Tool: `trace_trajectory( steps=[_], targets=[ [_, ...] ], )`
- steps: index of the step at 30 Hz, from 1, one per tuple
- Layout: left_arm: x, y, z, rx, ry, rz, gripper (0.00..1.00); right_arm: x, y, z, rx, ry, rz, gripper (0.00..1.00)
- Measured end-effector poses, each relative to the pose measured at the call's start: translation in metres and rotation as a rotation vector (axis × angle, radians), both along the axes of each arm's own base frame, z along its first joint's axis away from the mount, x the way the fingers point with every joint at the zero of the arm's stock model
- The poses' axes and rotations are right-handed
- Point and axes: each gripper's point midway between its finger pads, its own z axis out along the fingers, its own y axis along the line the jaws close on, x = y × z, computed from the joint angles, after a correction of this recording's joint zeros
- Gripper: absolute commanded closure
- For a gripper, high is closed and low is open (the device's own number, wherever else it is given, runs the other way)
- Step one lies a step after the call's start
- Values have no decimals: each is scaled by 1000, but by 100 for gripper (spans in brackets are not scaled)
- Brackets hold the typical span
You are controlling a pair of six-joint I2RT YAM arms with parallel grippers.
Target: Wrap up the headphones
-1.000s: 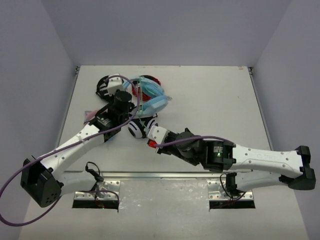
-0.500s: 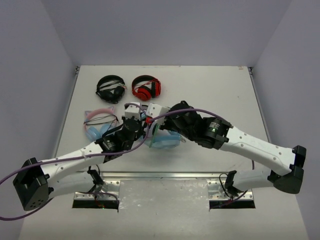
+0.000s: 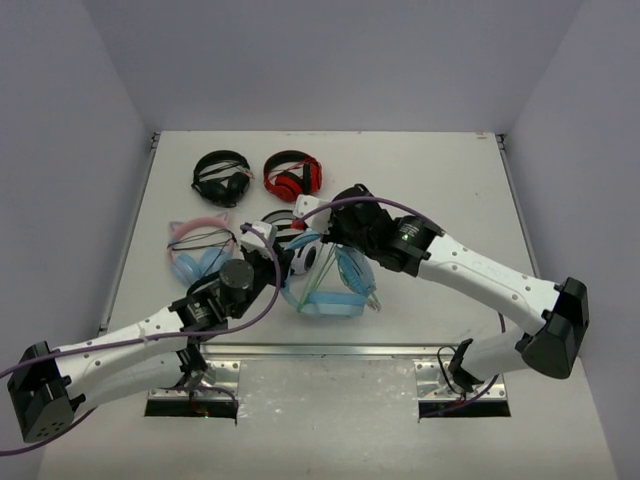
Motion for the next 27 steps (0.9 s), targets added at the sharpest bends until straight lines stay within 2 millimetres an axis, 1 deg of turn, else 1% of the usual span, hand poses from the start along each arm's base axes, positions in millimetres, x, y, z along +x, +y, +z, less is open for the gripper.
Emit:
trace_trajectory(
  steps=[3, 6, 8, 10, 12, 13, 14, 15, 16, 20, 23, 25, 27],
  targets=[
    [-3, -3, -2, 8, 2, -21, 100, 4, -2, -5, -21, 9, 5, 87],
    [-5, -4, 1, -4, -4, -30, 100, 8, -8, -7, -16, 25, 1, 86],
    [-6, -6, 6, -21, -12, -40, 100, 9, -12, -13, -8, 52, 1, 88],
    [-8, -8, 11, -37, -21, -58, 100, 6, -19, -24, 1, 107, 0, 89],
    [-10, -11, 15, -42, -22, -79, 100, 1, -24, -34, 22, 163, 0, 85],
    [-11, -12, 15, -37, -17, -88, 100, -2, -26, -38, 43, 199, 0, 79],
    [-12, -13, 15, -31, -13, -99, 100, -3, -30, -39, 63, 224, -9, 77],
    [-15, -15, 14, -22, -6, -118, 100, -2, -35, -39, 91, 248, -28, 74],
    [-16, -18, 15, -18, -1, -135, 100, -2, -40, -40, 119, 276, -41, 67],
    [-15, -31, 27, 3, 11, -175, 100, -5, -54, -33, 239, 339, -90, 58],
    [-11, -41, 35, 26, 22, -196, 100, -6, -67, -29, 324, 362, -141, 57],
    [-6, -47, 43, 45, 21, -206, 100, -7, -77, -33, 368, 386, -182, 55],
    [-2, -50, 53, 56, 16, -216, 100, -8, -85, -42, 401, 423, -224, 53]
  ],
)
